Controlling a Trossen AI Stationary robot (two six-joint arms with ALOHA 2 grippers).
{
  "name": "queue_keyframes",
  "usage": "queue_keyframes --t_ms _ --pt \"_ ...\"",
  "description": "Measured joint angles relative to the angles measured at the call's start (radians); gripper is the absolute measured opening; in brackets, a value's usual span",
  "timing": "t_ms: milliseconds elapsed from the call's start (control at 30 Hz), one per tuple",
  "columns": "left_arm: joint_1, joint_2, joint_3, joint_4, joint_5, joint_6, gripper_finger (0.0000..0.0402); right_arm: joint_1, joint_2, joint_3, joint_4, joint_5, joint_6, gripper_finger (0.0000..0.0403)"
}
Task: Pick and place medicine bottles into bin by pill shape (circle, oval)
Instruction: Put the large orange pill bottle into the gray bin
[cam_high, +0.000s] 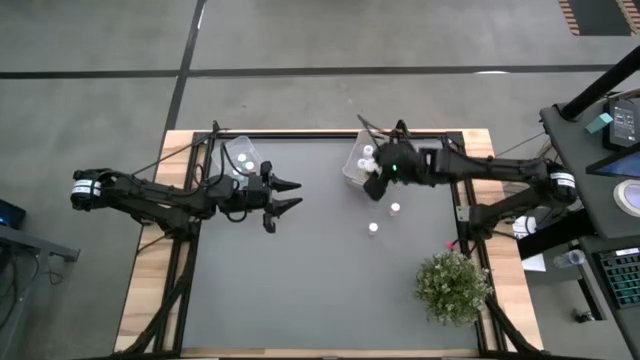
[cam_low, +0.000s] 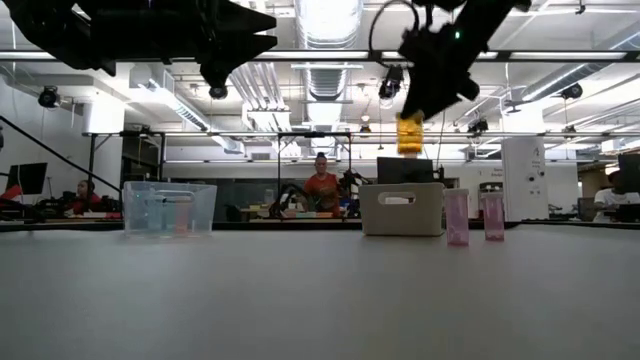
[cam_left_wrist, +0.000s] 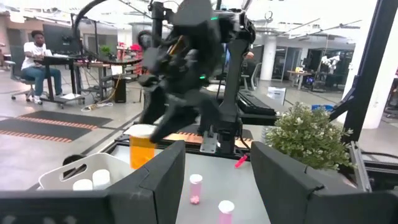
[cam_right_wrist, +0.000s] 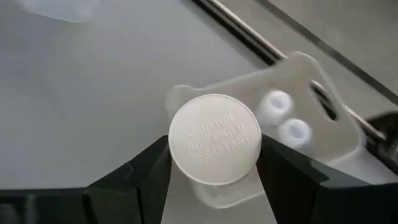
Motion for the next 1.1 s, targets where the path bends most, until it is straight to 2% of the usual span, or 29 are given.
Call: queue_keyframes --t_ms 100,333,533,1100 --pt "0.0 0.0 0.0 -0.001 0.0 0.019 0.0169 -0.062 0.009 -0.024 0.006 -0.005 -0.011 0.0208" --pt "0.0 0.0 0.0 0.0 -0.001 0.041 0.0169 -0.127 0.021 -0.084 0.027 -0.008 -0.034 0.0208" --pt "0.0 0.0 0.0 0.0 -0.006 0.05 0.0169 -0.15 0.048 -0.137 0.151 -0.008 -0.033 0.0208" --pt "0.0 0.0 0.0 0.0 -0.006 0.049 0.0169 -0.183 0.225 -0.138 0.203 -0.008 -0.051 0.0208"
